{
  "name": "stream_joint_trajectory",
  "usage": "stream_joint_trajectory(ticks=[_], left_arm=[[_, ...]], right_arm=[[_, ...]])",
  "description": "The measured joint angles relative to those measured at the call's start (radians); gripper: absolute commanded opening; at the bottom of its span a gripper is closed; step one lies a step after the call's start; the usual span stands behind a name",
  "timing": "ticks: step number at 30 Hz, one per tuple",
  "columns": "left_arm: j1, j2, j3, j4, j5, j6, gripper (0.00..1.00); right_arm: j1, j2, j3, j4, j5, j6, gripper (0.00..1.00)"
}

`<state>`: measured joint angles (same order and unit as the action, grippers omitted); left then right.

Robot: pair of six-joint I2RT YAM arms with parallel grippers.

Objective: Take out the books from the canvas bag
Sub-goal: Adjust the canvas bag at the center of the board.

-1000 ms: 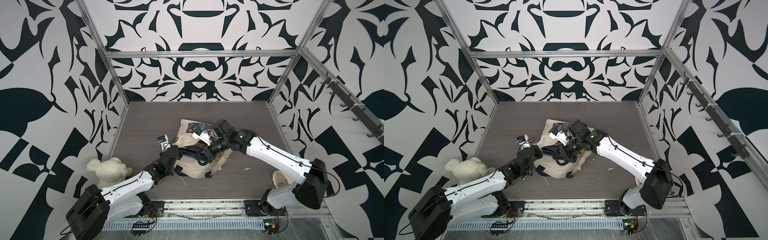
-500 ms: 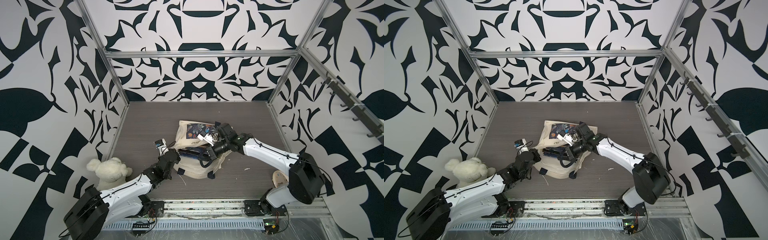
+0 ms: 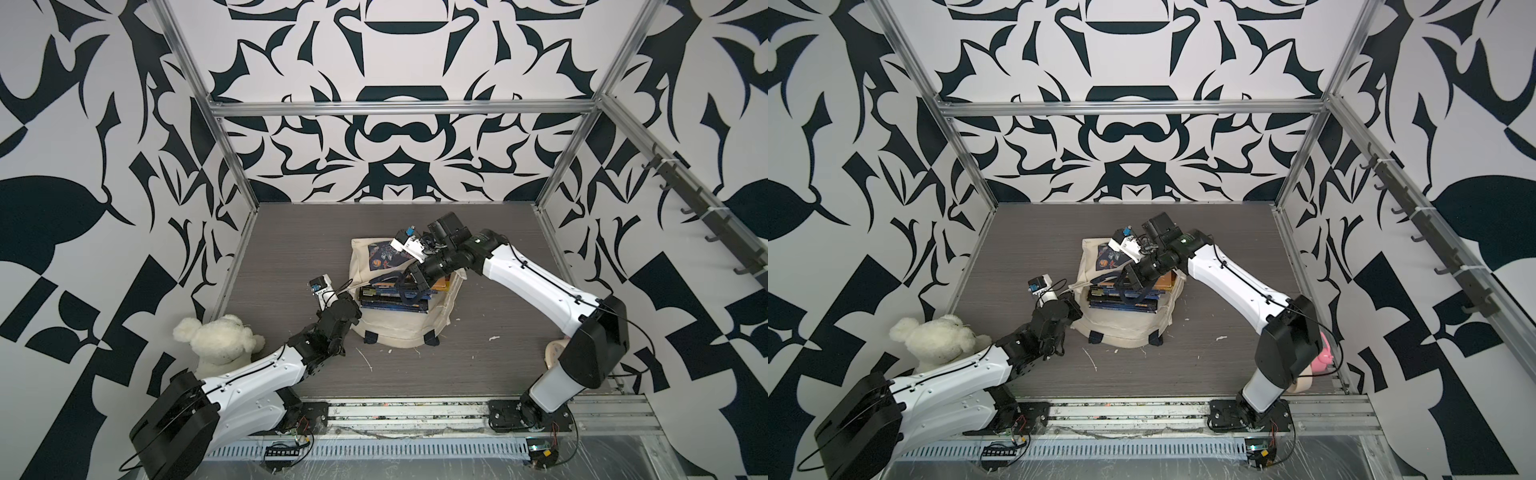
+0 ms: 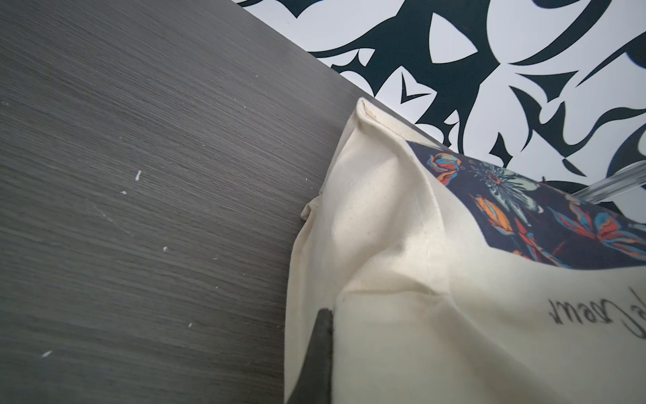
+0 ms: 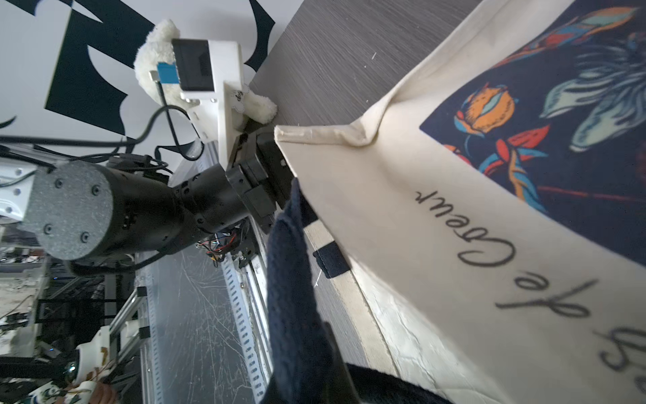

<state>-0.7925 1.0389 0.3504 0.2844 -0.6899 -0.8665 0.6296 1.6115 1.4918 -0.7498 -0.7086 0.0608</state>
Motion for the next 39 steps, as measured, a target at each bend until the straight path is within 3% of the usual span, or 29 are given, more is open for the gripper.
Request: stream_joint_trajectory(ticks=[3,5,6,9,14,23,29,39], left_arm=[[0.005,0.003,0.003,-0.02,-0.012,-0.007,0.0],[0.008,0.01,-0.001,-0.044,-0.019,-0.017,0.0],[0.008,0.013,-0.002,-0.055,-0.022,-0.022,0.0],[0.013,0.013,-0.008,-0.071,-0.028,-0.031,0.0],[0.014,0.013,-0.013,-0.069,-0.021,-0.035,0.0],[0.019,0.01,-0.013,-0.074,0.018,-0.057,0.0],[0.02,-0.016,-0.013,-0.086,0.036,-0.073,0.0],[0.012,-0.024,-0.013,-0.093,0.043,-0.09,0.0]], right_arm=[[-0.003,-0.03,0.003,-0.009,0.071,0.011,0.39],[-0.016,-0.076,-0.008,0.007,0.11,0.025,0.45],[-0.019,-0.115,-0.029,0.029,0.126,0.037,0.54],[-0.013,-0.246,-0.122,0.103,0.197,0.083,0.63],[0.103,-0.432,-0.298,0.247,0.362,0.199,0.67],[0.526,-0.691,-0.895,0.718,0.84,0.544,0.68],[0.766,-0.566,-1.133,1.134,1.175,0.677,0.76],[0.793,-0.061,-1.221,1.901,1.412,0.752,0.93]])
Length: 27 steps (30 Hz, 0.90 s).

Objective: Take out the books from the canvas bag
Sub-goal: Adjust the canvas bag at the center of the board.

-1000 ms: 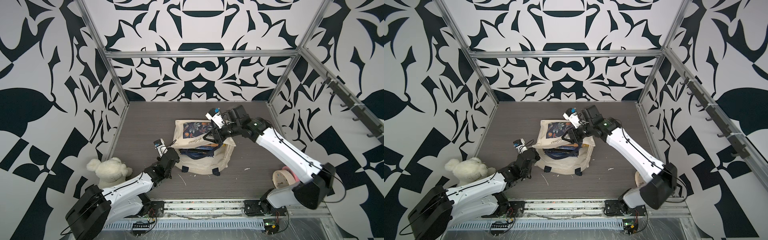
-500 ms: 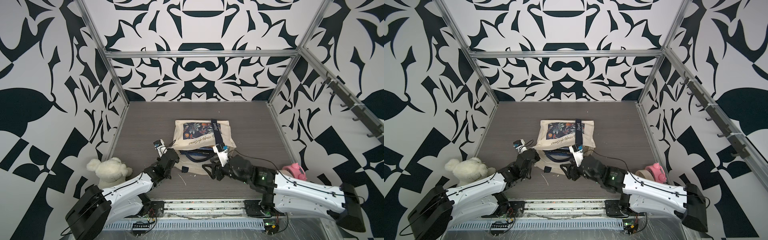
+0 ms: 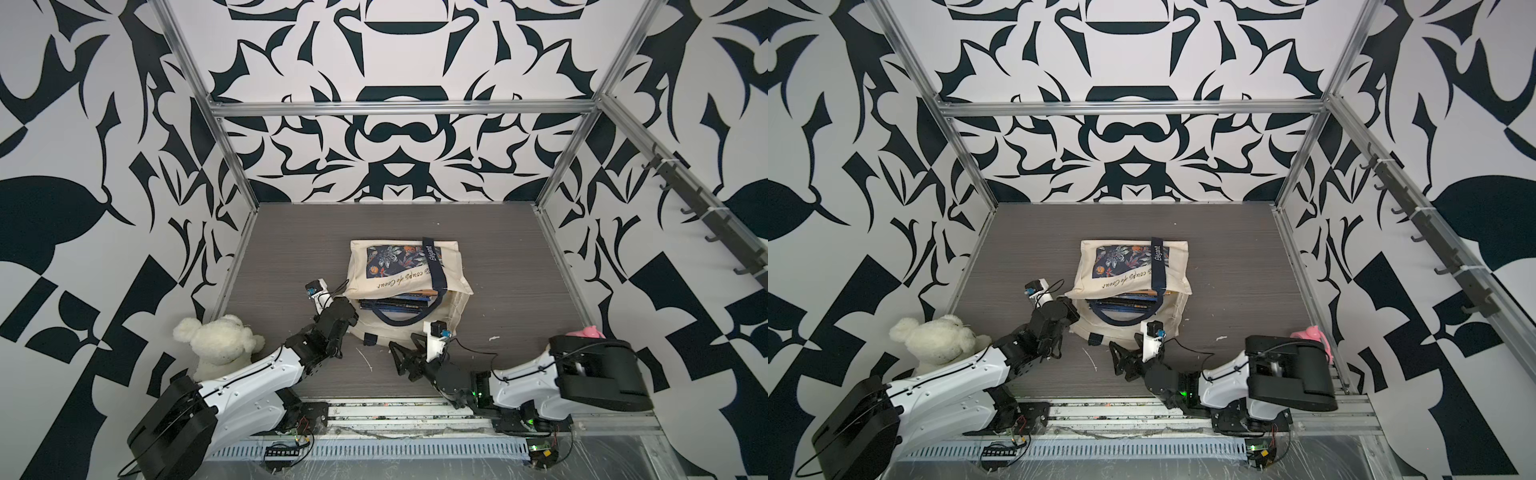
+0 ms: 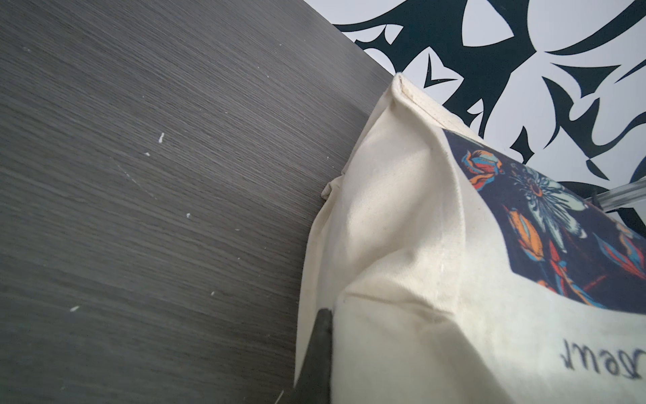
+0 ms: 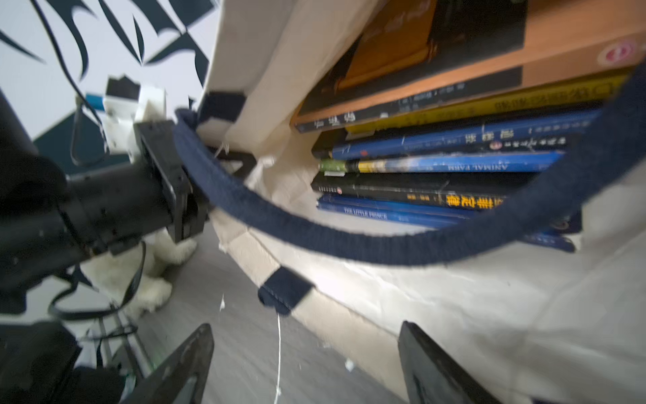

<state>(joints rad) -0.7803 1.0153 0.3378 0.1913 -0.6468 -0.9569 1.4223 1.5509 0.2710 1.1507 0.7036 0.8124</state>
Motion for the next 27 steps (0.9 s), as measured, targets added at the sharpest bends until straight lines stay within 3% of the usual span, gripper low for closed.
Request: stream_joint_trajectory(ticks=[7,16,27], left_arm=[[-0.01,-0.016,0.0,-0.012,0.0,-0.008,0.0],[-0.027,-0.02,0.0,-0.018,-0.005,-0.018,0.0],[-0.042,-0.013,0.0,-0.025,-0.015,-0.027,0.0]], right_arm=[[-0.002,0.142,0.01,0.185,0.084,0.034,0.99],[-0.014,0.058,-0.06,0.252,0.196,0.087,0.99],[-0.163,0.092,-0.072,0.266,0.079,0.263,0.94]])
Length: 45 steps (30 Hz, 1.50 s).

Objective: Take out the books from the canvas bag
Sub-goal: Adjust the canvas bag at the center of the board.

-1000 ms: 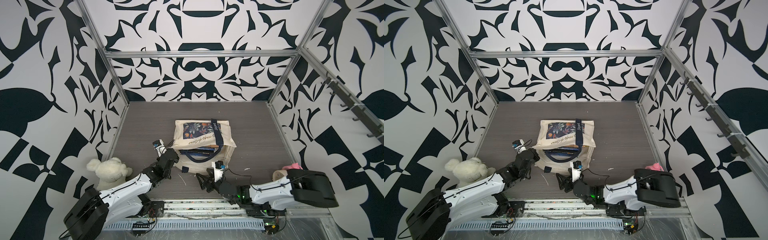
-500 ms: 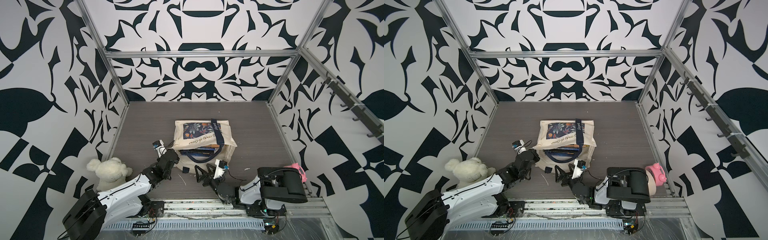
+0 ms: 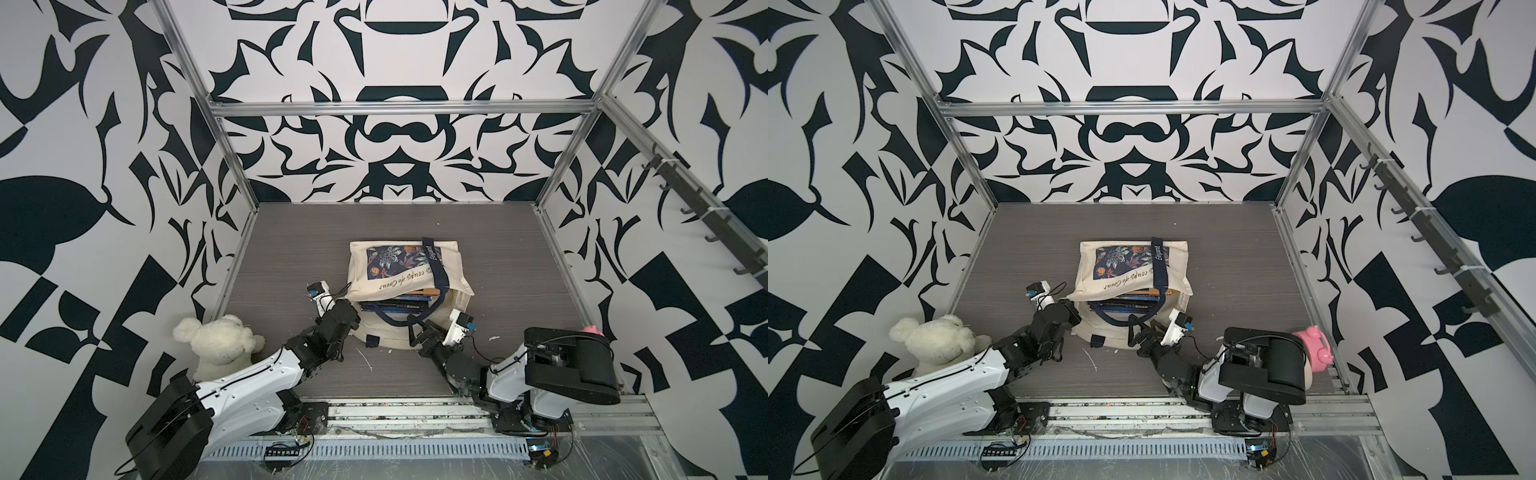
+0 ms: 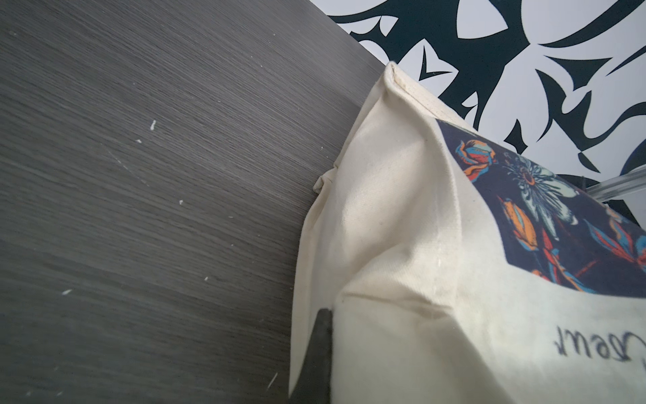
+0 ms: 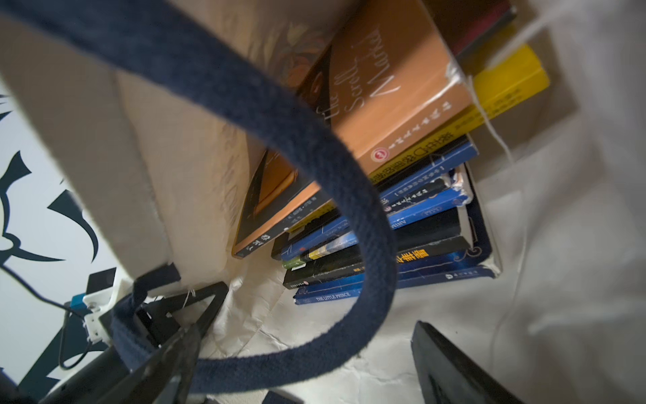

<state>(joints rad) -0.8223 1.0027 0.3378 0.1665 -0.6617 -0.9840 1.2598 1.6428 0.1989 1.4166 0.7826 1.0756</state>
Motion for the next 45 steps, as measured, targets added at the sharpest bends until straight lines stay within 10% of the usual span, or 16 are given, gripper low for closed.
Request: stream_joint_trajectory(ticks=[19,29,34,45], left_arm=[[-0.011,0.007,0.0,0.0,-0.011,-0.011,0.0],[-0.014,0.007,0.0,0.0,-0.012,-0.011,0.0],[-0.014,0.007,0.0,0.001,-0.015,-0.011,0.0],[-0.016,0.009,0.0,0.013,-0.037,0.017,0.0]], right_arm=[[-0.172,0.123,0.062,0.005,-0.19,0.125,0.67],[-0.207,0.125,0.08,-0.006,-0.255,0.069,0.11],[-0.193,0.057,0.079,-0.05,-0.293,0.07,0.0],[-0.103,-0.575,0.276,-0.982,-0.288,-0.019,0.0]])
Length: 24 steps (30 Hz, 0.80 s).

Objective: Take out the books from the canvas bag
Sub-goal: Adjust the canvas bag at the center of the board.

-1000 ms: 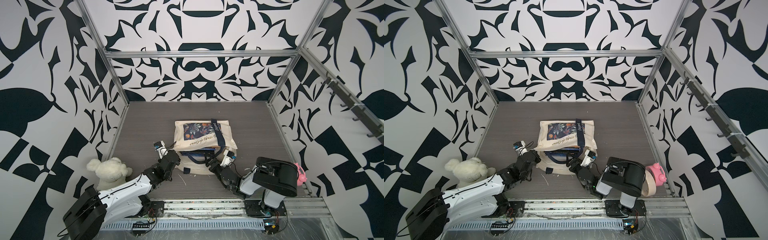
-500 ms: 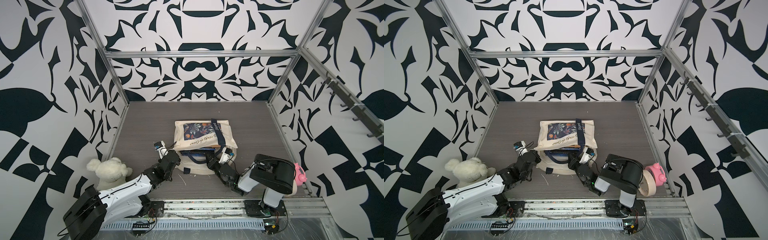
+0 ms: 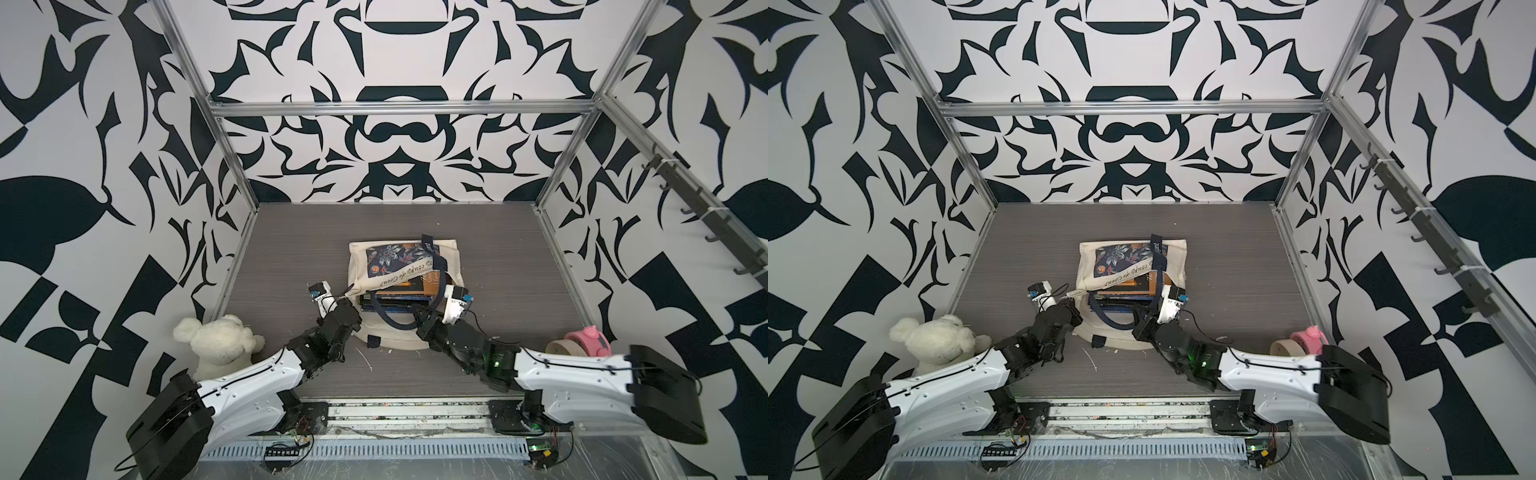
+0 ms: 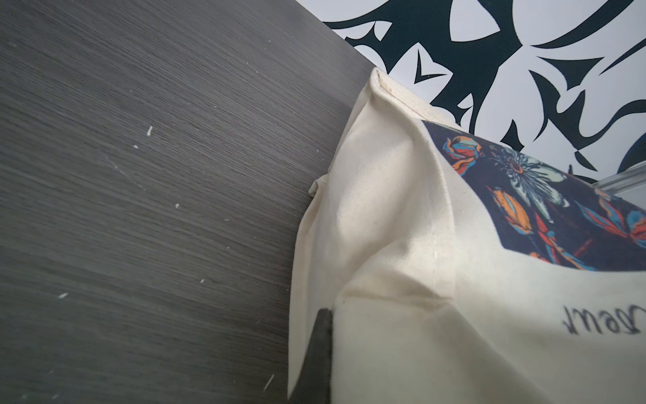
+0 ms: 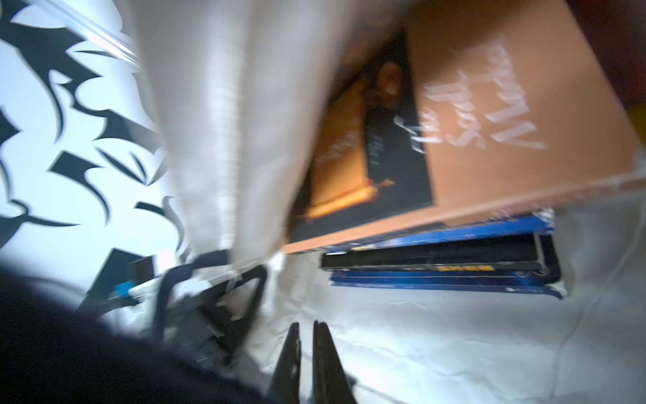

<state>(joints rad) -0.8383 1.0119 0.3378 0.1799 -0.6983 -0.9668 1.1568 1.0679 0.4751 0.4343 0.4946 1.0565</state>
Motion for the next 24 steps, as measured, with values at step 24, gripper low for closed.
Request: stream_joint_trajectory(ticks=[24], left_arm=[[-0.013,0.017,0.001,0.007,-0.047,0.077,0.0]], right_arm=[[-0.292,0.31,0.872,-0.747,-0.293,-0.425,0.0]])
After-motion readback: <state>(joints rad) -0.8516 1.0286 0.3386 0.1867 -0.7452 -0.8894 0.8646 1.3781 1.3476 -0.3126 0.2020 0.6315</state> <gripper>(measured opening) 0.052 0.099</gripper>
